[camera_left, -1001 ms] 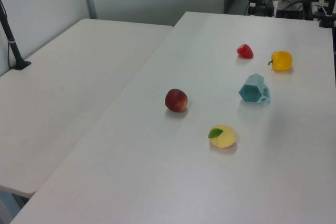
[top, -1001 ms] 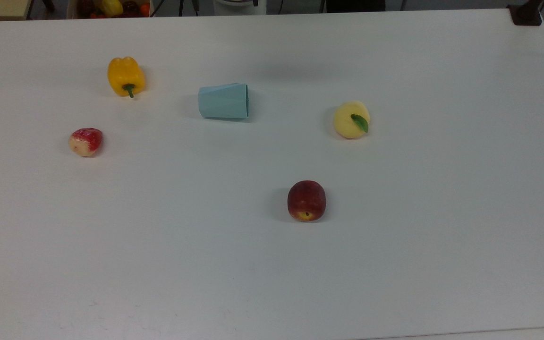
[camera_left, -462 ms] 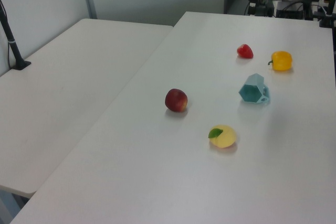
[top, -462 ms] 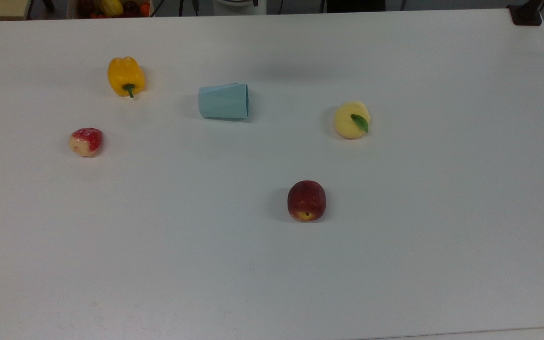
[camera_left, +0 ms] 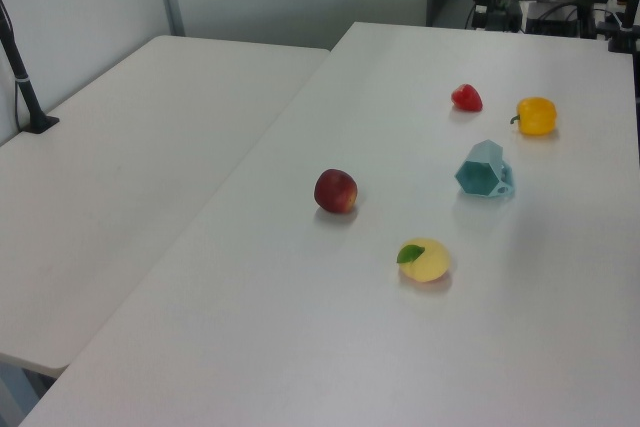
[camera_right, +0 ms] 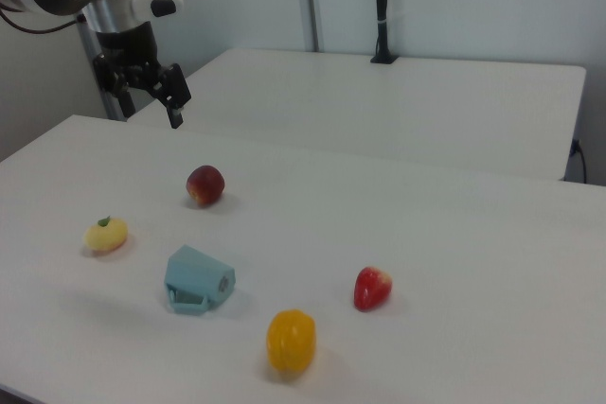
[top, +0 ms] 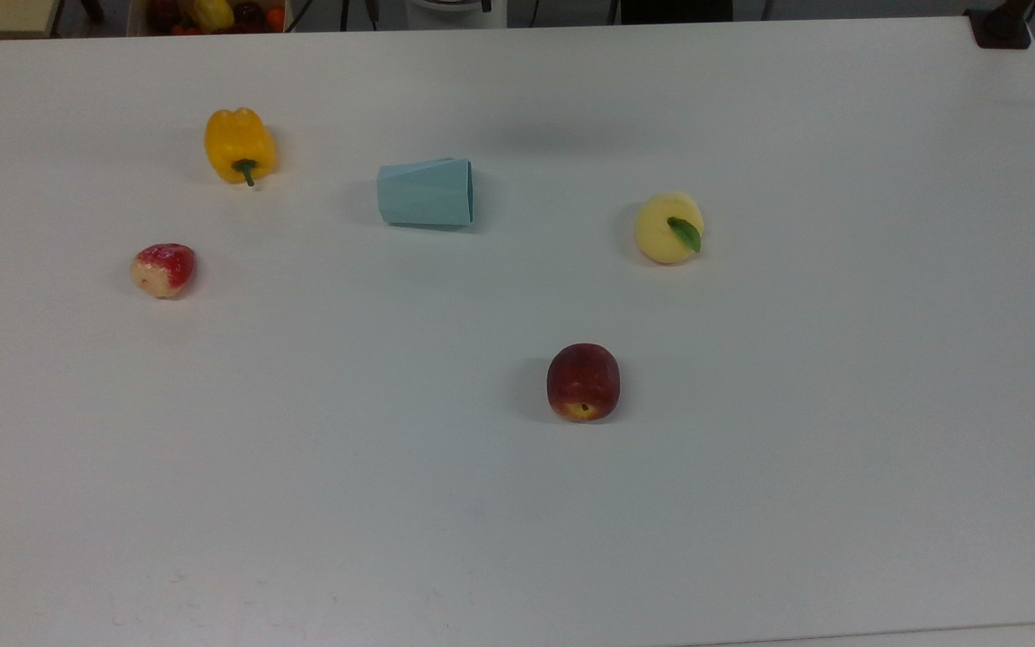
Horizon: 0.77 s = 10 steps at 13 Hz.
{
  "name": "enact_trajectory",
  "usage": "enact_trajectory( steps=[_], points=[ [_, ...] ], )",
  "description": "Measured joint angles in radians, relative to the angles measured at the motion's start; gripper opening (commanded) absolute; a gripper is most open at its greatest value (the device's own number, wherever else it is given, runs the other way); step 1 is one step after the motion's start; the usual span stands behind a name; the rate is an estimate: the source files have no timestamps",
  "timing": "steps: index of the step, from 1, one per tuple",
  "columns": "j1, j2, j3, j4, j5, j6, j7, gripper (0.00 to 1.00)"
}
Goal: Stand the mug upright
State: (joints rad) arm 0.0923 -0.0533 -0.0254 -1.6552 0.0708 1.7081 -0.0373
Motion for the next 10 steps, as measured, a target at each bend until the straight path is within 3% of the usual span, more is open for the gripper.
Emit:
enact_trajectory(
  steps=[8, 10],
  points=[
    [0.000, 0.002, 0.000, -0.005, -0.006, 0.000, -0.012, 1.00],
    [0.006, 0.003, 0.011, -0.018, -0.062, -0.007, -0.016, 1.00]
  ],
)
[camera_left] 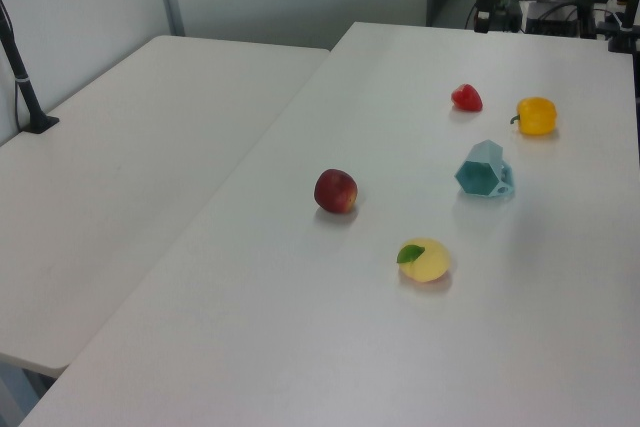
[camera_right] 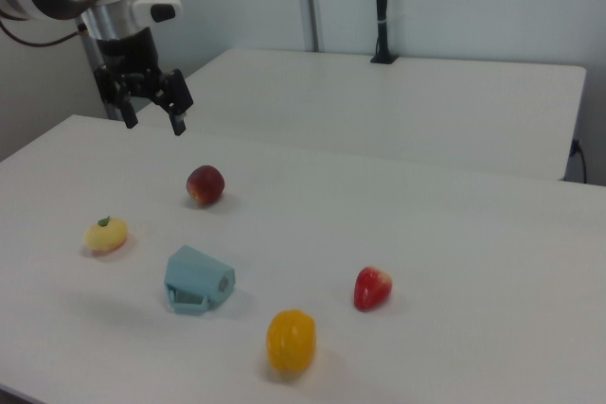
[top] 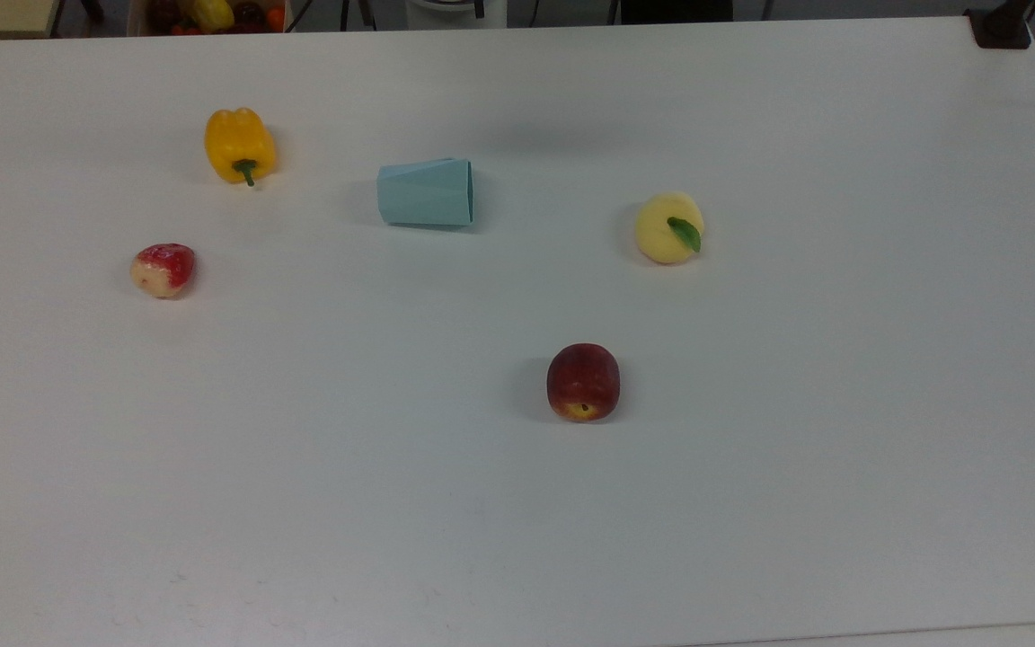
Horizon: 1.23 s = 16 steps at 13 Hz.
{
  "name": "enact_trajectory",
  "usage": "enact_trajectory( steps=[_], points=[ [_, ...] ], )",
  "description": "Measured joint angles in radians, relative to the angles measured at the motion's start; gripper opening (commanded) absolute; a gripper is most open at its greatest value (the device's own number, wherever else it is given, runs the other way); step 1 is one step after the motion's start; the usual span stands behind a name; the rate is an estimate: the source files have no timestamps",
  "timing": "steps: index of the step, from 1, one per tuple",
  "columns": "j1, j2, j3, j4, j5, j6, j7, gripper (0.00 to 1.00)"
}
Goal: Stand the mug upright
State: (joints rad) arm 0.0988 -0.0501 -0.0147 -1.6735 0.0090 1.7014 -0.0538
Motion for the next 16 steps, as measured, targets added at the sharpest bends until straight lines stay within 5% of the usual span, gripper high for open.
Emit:
enact_trajectory(
  steps=[8, 11, 16],
  points=[
    [0.015, 0.047, 0.152, -0.053, -0.275, -0.041, 0.184, 1.00],
    [0.062, 0.071, 0.170, -0.107, -0.366, -0.036, 0.348, 1.00],
    [0.086, 0.107, 0.171, -0.260, -0.434, 0.130, 0.434, 1.00]
  ],
)
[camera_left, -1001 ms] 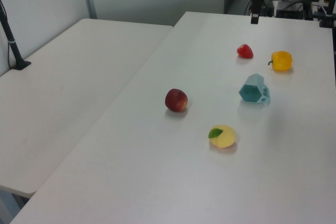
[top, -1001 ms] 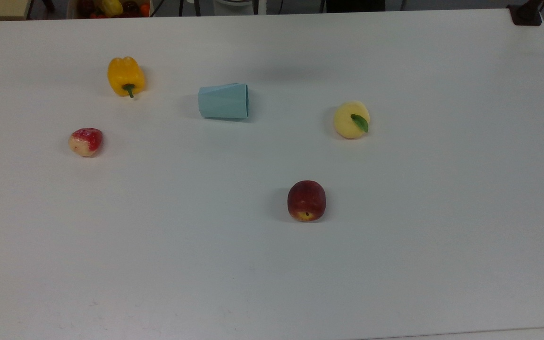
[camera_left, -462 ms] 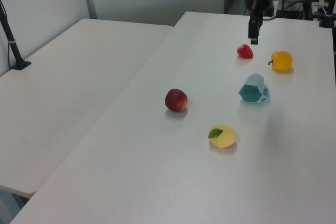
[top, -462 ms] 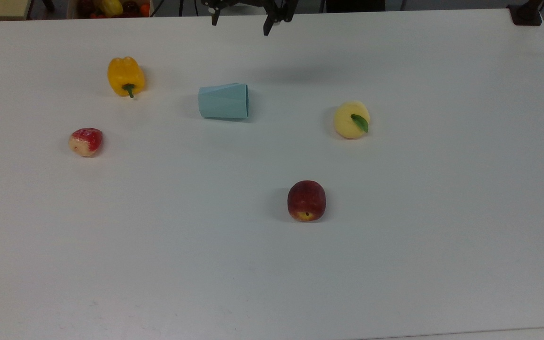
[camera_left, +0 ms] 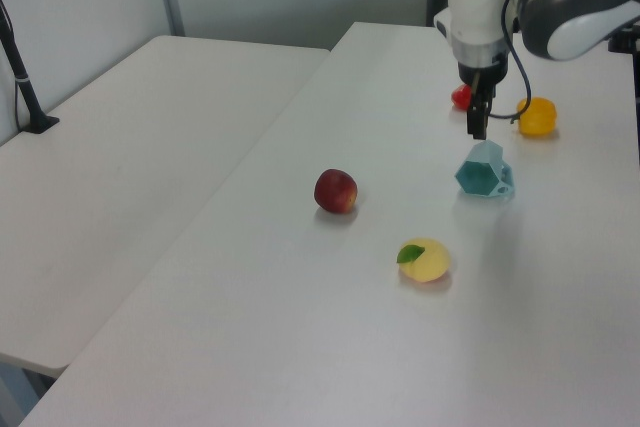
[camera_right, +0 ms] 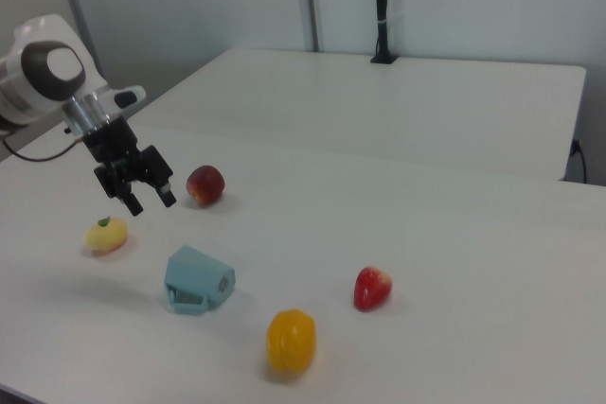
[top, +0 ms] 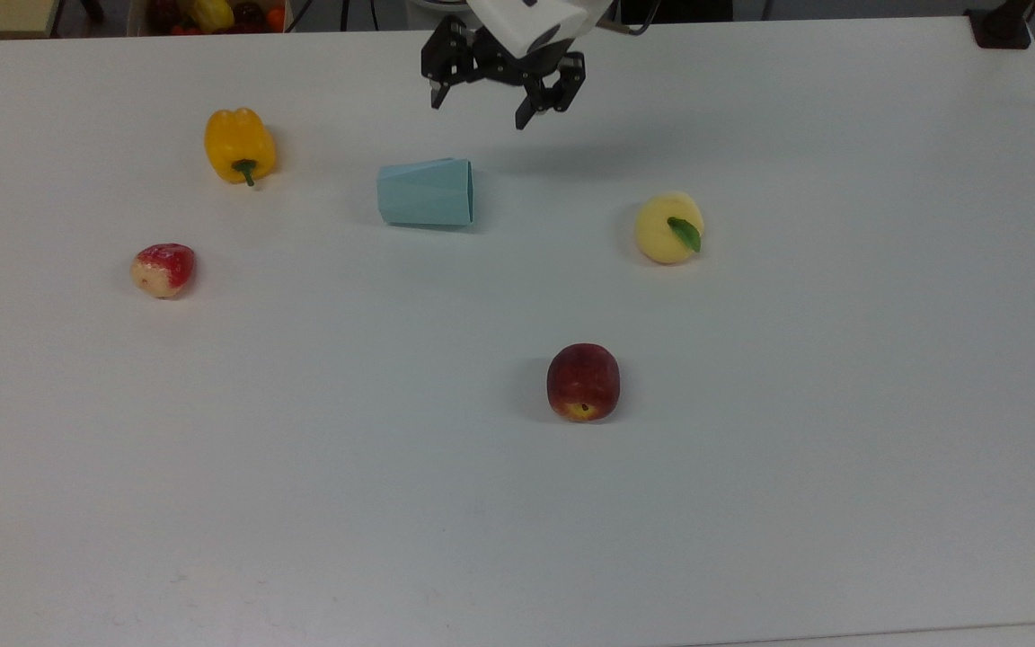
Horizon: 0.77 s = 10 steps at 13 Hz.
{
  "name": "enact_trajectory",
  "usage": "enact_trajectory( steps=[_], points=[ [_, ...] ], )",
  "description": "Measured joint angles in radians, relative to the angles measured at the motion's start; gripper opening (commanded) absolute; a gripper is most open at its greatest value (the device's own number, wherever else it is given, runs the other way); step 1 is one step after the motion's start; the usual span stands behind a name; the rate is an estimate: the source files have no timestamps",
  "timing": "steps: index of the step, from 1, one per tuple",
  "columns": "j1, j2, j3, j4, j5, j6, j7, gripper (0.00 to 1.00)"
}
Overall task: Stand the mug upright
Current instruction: 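Move the gripper down over the tipped light-blue mug and grasp its rim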
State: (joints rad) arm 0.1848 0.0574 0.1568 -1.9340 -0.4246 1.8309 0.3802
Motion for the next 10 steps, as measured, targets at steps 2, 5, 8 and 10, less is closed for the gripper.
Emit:
enact_trajectory(
  steps=[2, 5, 8, 10],
  points=[
    [0.000, 0.019, 0.000, -0.070, -0.059, 0.084, 0.068, 1.00],
    [0.000, 0.088, 0.000, -0.099, -0.104, 0.145, 0.131, 1.00],
    [-0.002, 0.134, -0.002, -0.101, -0.164, 0.161, 0.150, 1.00],
    [-0.006, 0.145, -0.003, -0.118, -0.210, 0.161, 0.151, 1.00]
  ],
)
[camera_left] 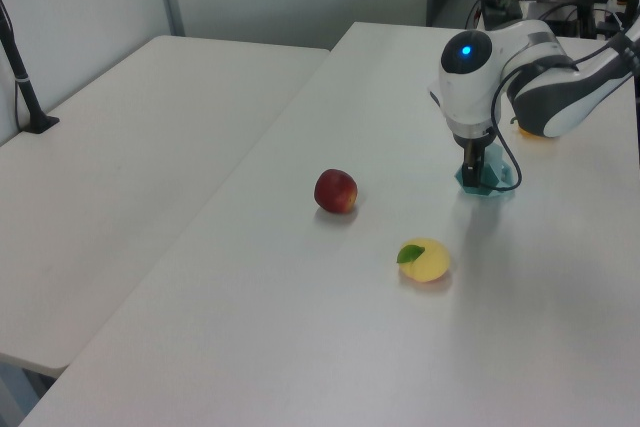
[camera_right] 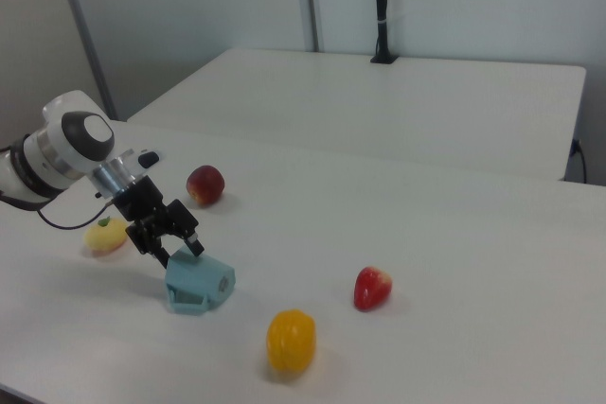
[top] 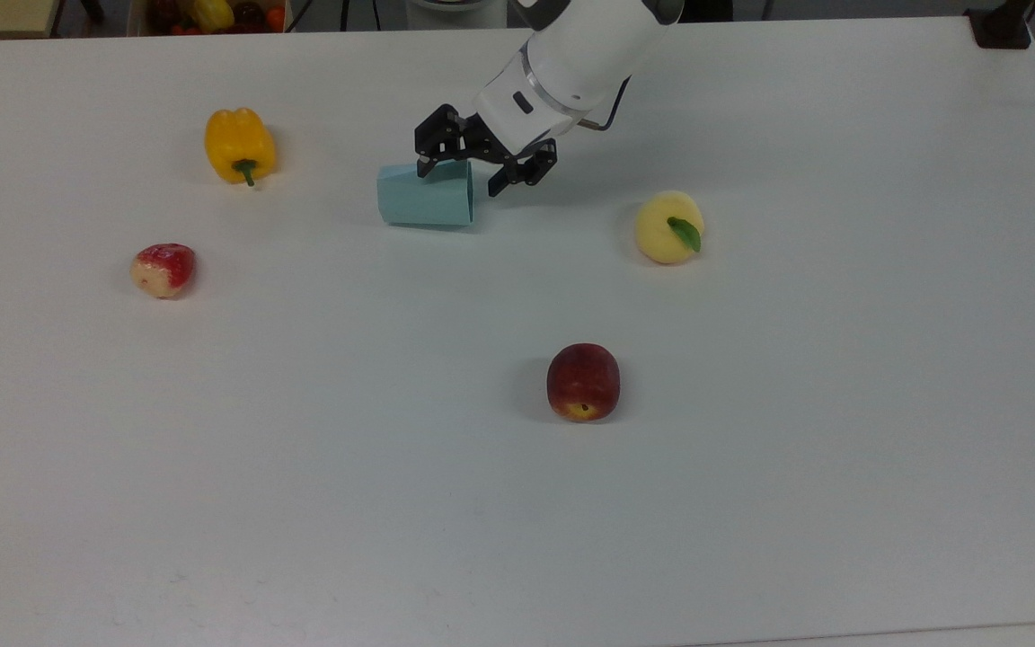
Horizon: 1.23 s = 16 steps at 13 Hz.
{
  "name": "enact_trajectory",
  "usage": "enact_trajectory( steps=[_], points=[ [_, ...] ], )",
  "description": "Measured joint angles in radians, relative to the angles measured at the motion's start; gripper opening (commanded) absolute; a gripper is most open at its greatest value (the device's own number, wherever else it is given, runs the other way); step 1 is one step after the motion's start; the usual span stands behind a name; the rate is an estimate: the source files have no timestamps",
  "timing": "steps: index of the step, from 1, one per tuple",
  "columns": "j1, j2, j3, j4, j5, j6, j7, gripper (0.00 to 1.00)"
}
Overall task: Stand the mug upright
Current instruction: 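Move the gripper down over the tipped light-blue mug and grasp its rim, then lift the light-blue mug and rotate it so its opening faces up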
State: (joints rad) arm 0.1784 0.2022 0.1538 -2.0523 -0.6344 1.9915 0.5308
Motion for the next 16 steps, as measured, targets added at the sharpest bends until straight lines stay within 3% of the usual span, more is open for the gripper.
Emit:
enact_trajectory(
  steps=[3, 4, 6, 7, 8, 16],
  points=[
    [-0.016, 0.036, -0.005, -0.024, -0.089, 0.000, 0.035, 0.99],
    [-0.024, 0.044, -0.007, -0.029, -0.114, 0.000, 0.040, 0.83],
    [-0.037, 0.044, -0.009, -0.031, -0.145, -0.001, 0.040, 0.40],
    [-0.040, 0.041, -0.010, -0.029, -0.160, -0.009, 0.040, 0.04],
    [-0.043, 0.030, -0.011, -0.029, -0.174, -0.022, 0.040, 0.00],
    [-0.047, 0.000, -0.017, -0.023, -0.162, -0.070, 0.035, 0.00]
  ],
)
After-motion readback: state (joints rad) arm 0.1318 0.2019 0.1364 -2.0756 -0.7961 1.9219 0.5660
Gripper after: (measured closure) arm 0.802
